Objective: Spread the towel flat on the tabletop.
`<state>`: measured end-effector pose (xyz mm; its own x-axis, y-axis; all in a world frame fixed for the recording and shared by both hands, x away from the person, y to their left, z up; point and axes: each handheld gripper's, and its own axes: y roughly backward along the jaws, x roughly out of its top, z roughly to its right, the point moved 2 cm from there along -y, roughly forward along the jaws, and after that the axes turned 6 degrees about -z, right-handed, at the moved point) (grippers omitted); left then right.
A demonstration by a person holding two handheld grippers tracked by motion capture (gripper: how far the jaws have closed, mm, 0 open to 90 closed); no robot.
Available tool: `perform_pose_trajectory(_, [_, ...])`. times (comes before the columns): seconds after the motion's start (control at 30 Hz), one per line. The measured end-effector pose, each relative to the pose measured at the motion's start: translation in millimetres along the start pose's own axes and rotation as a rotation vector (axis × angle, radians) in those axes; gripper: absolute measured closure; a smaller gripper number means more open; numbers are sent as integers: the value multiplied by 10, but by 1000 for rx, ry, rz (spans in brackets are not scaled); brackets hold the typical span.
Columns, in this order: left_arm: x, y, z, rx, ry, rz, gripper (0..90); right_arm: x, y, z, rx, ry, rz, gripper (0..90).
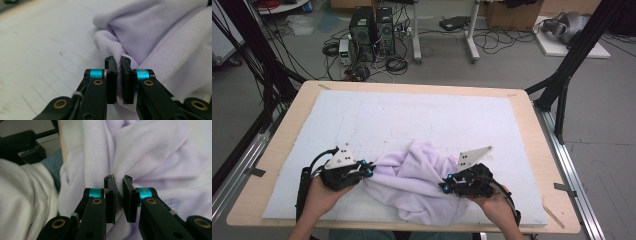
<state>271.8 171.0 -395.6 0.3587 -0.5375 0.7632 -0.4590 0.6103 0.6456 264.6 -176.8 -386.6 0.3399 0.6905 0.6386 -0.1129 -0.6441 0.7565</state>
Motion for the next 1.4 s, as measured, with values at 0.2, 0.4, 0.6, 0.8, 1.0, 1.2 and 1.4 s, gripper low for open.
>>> perform_pose_trajectory(0.2, [-11, -89, -71, -22, 52, -8, 496, 89, 8, 56, 1, -9, 19, 675])
perform_pose_trajectory(0.4, [179, -158, -173, -1, 53, 9, 434, 522, -25, 281, -78, 20, 38, 549])
perform_pose_trajectory(0.6, [225, -494, -252, 8, 32, -95, 461, 720, -368, 503, -89, 24, 5, 501])
perform_pose_trajectory(0.8, [133, -768, -269, -40, -7, -216, 821, 736, -796, 710, -26, -13, -97, 700])
perform_pose_trajectory(1.0, [185, -529, -341, 20, 23, -117, 855, 707, -767, 717, 1, -1, -111, 854])
perform_pose_trajectory(1.2, [253, -34, -489, 153, 114, 79, 857, 799, -249, 717, -98, -1, -14, 855])
perform_pose_trajectory(1.4, [276, 399, -515, 233, 174, 246, 856, 798, 216, 643, -188, 8, 65, 856])
